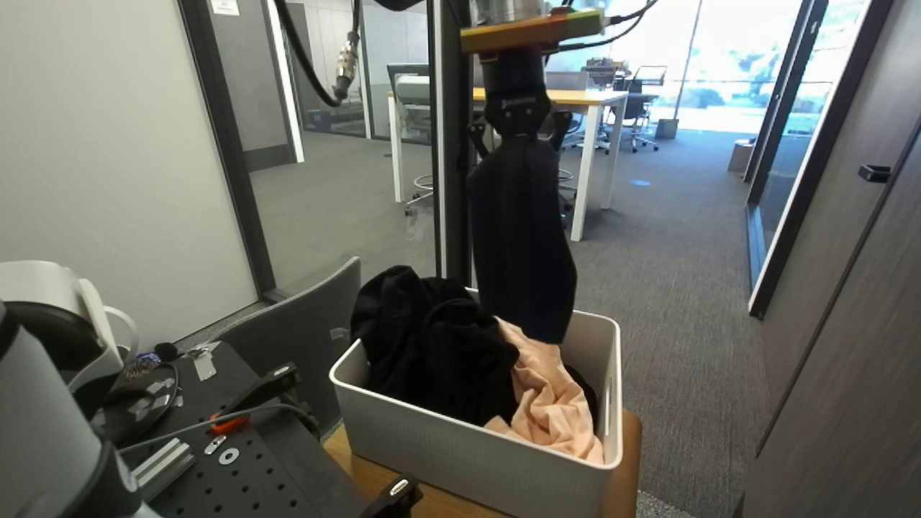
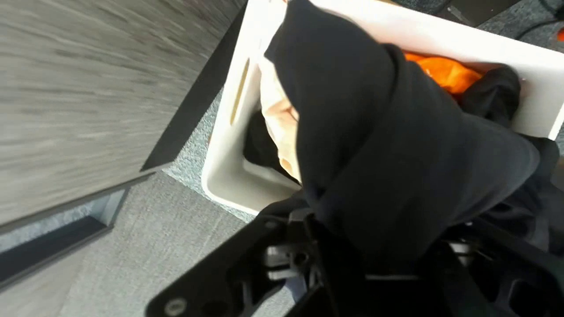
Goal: Put the black cloth in the box
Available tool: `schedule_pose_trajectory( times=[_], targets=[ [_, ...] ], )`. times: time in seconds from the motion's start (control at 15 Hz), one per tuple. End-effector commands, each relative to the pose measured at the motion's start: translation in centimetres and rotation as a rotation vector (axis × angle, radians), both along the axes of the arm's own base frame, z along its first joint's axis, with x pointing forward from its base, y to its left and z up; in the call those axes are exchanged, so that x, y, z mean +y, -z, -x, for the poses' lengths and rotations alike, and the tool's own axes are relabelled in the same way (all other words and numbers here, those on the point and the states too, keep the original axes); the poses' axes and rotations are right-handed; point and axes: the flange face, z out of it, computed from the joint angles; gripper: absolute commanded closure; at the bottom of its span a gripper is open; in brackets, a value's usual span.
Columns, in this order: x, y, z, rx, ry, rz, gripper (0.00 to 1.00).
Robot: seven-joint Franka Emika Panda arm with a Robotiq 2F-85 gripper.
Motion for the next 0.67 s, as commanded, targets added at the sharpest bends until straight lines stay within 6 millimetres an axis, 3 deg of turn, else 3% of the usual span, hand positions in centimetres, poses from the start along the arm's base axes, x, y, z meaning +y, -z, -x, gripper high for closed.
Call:
schedule_pose_trajectory(
  times=[0.0,0.27,0.6],
  targets=[
    [-6.8,-0.8,2.8,-0.027,0.171,-0.033,0.90],
    [-11.2,2.9,2.9,-0.022,0.283,-0.045,0.90],
    [-11.5,7.5,0.5,-0.050,0.307,-0.100,0.90]
  ],
)
